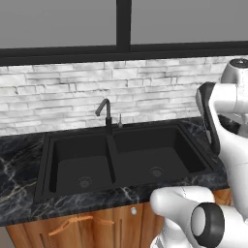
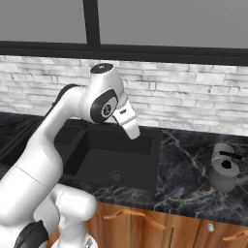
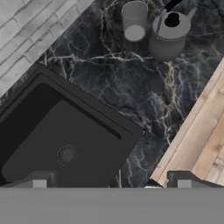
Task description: Place the kettle in the left basin and the glass cup in the right basin of the sink.
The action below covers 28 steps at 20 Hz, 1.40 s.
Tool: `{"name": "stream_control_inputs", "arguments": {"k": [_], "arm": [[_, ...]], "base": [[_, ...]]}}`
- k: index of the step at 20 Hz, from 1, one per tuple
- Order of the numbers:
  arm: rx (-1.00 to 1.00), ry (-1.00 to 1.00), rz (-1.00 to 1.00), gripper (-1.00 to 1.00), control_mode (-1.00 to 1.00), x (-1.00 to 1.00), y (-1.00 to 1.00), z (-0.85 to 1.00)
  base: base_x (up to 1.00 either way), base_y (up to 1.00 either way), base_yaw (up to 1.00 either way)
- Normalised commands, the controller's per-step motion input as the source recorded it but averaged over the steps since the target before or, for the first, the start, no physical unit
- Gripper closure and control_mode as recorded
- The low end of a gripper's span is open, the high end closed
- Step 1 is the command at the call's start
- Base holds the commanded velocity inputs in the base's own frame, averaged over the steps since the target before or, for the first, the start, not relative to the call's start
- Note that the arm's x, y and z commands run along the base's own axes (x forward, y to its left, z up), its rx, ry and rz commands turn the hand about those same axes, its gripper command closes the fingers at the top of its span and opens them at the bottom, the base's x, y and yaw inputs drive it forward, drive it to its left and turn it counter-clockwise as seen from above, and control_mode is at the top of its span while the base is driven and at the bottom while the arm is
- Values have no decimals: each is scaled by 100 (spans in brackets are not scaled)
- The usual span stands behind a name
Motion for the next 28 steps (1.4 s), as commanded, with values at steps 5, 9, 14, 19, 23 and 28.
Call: {"name": "stream_control_inputs", "arguments": {"k": [5,9,14,19,23,28], "arm": [[7,3,-21,-100,-100,-9,-48,4],[9,1,-30,-100,-100,-12,-47,0],[1,0,-31,-100,-100,-11,-39,0],[0,-10,-24,-100,-100,-10,-45,0],[0,-8,-23,-100,-100,-9,-44,0],[0,-3,-24,-100,-100,-6,-46,1]], "base": [[0,0,0],[0,0,0],[0,0,0],[0,0,0],[0,0,0],[0,0,0]]}}
